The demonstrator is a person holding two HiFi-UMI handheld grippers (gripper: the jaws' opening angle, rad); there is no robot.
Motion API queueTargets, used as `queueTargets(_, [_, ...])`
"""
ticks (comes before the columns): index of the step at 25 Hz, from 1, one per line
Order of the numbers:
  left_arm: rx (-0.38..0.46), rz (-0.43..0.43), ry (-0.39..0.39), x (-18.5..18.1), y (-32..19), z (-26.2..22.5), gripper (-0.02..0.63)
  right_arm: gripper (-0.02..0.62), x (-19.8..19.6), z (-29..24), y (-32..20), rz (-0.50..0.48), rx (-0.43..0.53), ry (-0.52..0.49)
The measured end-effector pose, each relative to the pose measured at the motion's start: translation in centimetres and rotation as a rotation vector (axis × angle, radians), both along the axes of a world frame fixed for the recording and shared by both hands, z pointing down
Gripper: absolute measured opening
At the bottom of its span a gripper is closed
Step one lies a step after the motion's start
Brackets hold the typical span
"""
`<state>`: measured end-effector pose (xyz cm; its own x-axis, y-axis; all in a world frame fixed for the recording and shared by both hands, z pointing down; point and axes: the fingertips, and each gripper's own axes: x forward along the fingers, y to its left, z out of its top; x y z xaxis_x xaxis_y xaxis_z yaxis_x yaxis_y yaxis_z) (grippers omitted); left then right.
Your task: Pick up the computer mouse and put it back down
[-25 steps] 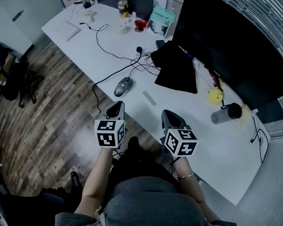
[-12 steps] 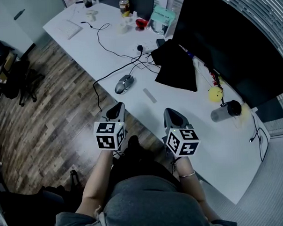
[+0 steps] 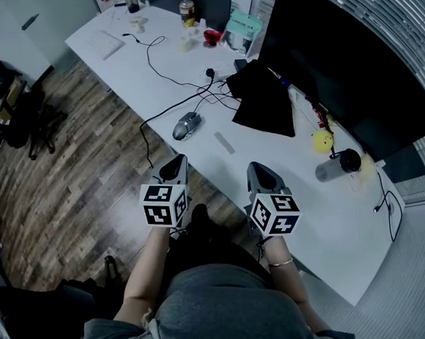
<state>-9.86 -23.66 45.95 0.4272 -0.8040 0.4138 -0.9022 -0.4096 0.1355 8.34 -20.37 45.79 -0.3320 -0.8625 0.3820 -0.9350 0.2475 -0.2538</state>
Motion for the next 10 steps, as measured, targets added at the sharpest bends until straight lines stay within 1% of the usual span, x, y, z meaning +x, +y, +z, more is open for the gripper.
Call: queueTargets(10, [0.012, -0.004, 0.005, -0.12, 0.64, -0.43, 0.029, 0.003, -0.18, -0.36, 0.56, -0.005, 0.010, 0.004])
